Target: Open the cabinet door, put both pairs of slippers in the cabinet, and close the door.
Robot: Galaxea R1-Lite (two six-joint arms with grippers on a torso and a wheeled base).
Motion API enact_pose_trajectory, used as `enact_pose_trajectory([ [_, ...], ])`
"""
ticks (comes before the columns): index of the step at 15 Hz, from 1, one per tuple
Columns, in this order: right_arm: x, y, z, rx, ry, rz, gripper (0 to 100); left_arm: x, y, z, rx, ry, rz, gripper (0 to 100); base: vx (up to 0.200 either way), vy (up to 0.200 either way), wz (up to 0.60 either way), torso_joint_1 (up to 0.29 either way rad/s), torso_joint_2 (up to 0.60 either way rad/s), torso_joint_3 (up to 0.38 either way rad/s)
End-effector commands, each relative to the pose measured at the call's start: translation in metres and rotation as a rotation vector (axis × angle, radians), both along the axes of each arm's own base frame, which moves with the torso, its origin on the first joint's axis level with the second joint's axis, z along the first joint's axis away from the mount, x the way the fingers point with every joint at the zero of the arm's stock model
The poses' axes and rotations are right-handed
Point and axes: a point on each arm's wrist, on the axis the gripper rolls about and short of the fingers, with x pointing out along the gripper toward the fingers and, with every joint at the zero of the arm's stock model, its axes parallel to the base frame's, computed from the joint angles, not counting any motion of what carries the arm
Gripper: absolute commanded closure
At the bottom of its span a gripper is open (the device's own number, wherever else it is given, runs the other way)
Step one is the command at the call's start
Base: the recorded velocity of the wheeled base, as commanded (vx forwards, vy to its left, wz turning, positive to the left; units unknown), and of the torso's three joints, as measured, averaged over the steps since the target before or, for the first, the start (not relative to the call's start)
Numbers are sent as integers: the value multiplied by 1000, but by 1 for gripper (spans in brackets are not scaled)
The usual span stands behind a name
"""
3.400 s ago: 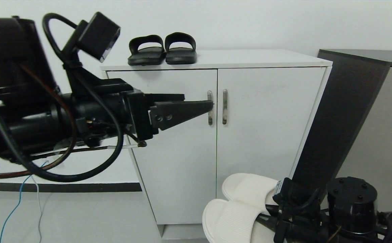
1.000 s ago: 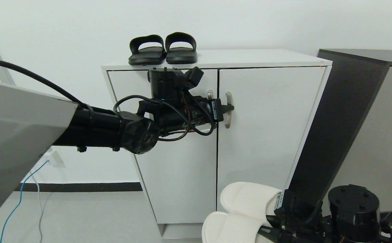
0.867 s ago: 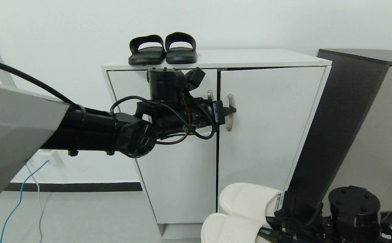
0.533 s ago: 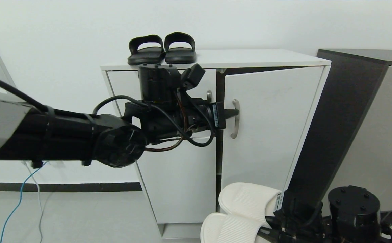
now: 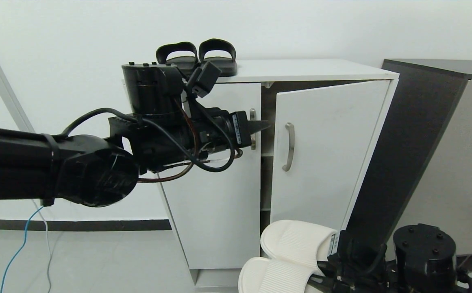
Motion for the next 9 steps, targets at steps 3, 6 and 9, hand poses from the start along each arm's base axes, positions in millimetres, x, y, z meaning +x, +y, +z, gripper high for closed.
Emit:
enact_pose_trajectory([
  [3, -3, 2, 0, -1, 0, 14, 100, 46, -13, -8, -119, 37, 34, 100, 0, 0, 0, 0, 0, 0],
  [6, -7, 4, -2, -6, 9, 29, 100, 54, -21, -15, -114, 43, 28, 100, 0, 0, 0, 0, 0, 0],
  [9, -9, 5, -2, -7, 12, 37, 100, 48, -26, -16, -110, 48, 12, 100, -67, 0, 0, 1, 2, 1],
])
